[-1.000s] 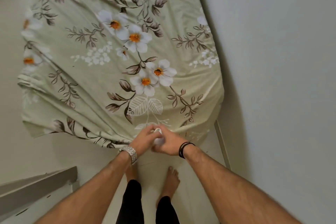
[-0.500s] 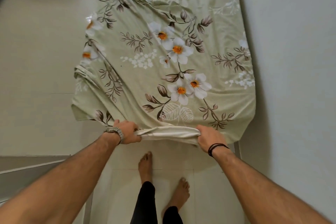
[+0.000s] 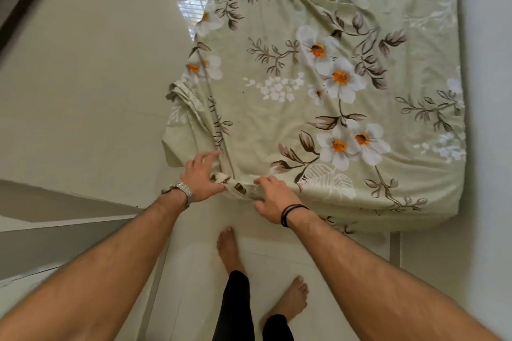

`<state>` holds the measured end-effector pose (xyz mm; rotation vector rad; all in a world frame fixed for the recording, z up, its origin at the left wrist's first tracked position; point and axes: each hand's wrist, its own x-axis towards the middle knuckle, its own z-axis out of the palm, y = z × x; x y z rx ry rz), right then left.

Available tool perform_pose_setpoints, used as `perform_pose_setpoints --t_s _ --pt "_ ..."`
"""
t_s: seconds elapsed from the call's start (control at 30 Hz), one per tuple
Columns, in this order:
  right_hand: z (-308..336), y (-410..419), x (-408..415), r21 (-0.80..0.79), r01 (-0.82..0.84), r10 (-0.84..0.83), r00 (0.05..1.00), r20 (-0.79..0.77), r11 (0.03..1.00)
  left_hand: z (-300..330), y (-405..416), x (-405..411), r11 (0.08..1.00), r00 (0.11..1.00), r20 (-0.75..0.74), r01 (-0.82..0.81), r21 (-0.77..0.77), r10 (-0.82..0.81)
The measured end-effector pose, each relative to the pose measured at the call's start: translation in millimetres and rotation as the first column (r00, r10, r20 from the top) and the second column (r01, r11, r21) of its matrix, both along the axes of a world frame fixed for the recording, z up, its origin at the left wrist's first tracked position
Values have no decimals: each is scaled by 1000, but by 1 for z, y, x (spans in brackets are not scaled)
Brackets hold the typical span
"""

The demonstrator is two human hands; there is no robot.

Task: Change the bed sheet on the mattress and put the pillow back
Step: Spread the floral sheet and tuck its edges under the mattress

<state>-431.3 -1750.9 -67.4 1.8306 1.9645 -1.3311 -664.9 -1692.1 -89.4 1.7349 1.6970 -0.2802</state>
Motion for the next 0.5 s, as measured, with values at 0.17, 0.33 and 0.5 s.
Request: perform_pose_setpoints --t_s 0.17,0.33,0.5 --pt "-7 60 -63 25 20 -18 997 -78 999 -30 42 -77 681 650 208 -716 -153 731" --pt "-23 116 -104 43 43 -40 996 -79 998 -70 88 -114 344 299 173 -856 -386 938" --pt "-27 159 -128 -13 105 -106 988 -108 994 -71 104 -132 581 531 236 -761 -290 813"
